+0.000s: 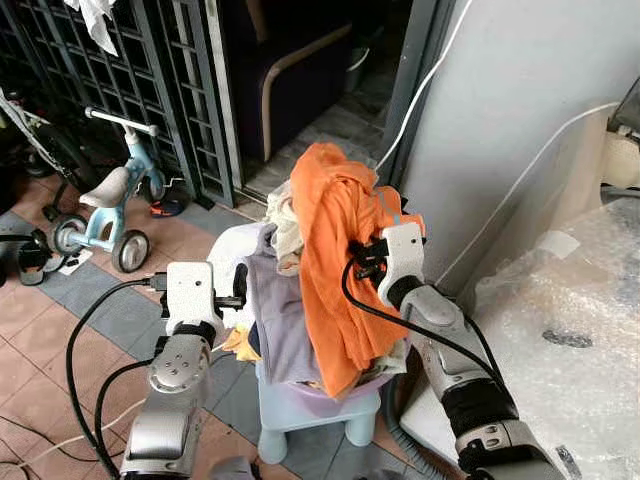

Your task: Clothes washing

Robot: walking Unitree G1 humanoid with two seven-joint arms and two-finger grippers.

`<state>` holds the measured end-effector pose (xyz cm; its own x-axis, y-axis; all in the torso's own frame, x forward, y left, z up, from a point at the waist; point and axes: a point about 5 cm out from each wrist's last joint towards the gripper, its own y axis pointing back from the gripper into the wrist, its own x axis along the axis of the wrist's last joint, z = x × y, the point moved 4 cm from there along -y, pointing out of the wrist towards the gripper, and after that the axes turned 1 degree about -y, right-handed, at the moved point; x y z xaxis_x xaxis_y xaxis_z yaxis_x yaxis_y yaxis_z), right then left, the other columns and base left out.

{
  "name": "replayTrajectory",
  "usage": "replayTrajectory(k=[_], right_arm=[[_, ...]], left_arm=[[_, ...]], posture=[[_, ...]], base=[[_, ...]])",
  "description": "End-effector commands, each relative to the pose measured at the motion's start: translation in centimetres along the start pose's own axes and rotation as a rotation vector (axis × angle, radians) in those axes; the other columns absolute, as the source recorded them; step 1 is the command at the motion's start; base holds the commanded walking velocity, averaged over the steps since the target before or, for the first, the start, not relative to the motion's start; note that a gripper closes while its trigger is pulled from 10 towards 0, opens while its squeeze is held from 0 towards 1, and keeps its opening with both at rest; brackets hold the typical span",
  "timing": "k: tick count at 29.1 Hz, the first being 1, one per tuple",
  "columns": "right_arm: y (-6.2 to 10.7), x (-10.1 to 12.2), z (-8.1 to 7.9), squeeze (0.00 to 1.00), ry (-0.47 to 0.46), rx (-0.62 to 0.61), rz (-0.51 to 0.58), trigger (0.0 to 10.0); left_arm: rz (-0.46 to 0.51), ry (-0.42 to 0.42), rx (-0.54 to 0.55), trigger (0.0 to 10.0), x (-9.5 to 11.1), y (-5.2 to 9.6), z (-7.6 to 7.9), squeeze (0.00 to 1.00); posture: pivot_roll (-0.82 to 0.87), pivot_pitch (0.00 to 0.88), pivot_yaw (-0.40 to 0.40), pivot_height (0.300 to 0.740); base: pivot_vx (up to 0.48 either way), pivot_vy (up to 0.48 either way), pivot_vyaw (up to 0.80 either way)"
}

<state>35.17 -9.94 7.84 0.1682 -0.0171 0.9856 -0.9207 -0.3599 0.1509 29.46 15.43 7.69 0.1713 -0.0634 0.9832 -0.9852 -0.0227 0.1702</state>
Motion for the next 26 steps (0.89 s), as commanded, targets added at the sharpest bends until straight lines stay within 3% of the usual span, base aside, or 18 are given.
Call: replayTrajectory(k=[1, 7, 10, 17, 21, 26], right_arm=[[0.3, 0.1, 0.1, 0.0, 0.0, 0.012, -0.001, 0.0], [1.1, 3.9, 1.3, 0.0, -0.012, 0.019, 0.129, 0.0], [1.3, 5.7, 1.0, 0.0, -0.016, 0.042, 0.19, 0.0], [2.0, 12.5, -1.4, 0.0, -0.103, 0.123, 0.374, 0.0], [2.5, 15.0, -1.7, 0.0, -0.105, 0.135, 0.435, 0.0], [3.2, 15.6, -1.4, 0.0, -0.104, 0.129, 0.443, 0.0]], left_arm=[[0.011, -0.003, 0.0, 10.0, 0.4, -0.3, 0.0, 0.0], [0.044, -0.018, -0.033, 10.0, 1.3, -1.0, 0.5, 0.0], [0.044, -0.01, -0.027, 10.0, 1.3, -1.1, 0.4, 0.0], [0.044, -0.004, -0.026, 10.0, 1.2, -0.9, 0.7, 0.0], [0.056, -0.009, -0.022, 10.0, 1.4, -1.0, 0.6, 0.0], [0.07, -0.029, -0.022, 10.0, 1.7, -1.2, 0.9, 0.0]], posture=[[-0.02, 0.0, 0.003, 0.74], [-0.03, 0.0, 0.016, 0.74], [-0.04, 0.0, 0.021, 0.74], [-0.03, 0.0, 0.025, 0.74], [-0.04, 0.0, 0.026, 0.74], [-0.05, 0.0, 0.024, 0.74]], base=[[0.0, 0.0, 0.0], [0.0, 0.0, 0.0], [0.0, 0.0, 0.0], [0.0, 0.0, 0.0], [0.0, 0.0, 0.0], [0.0, 0.0, 0.0]])
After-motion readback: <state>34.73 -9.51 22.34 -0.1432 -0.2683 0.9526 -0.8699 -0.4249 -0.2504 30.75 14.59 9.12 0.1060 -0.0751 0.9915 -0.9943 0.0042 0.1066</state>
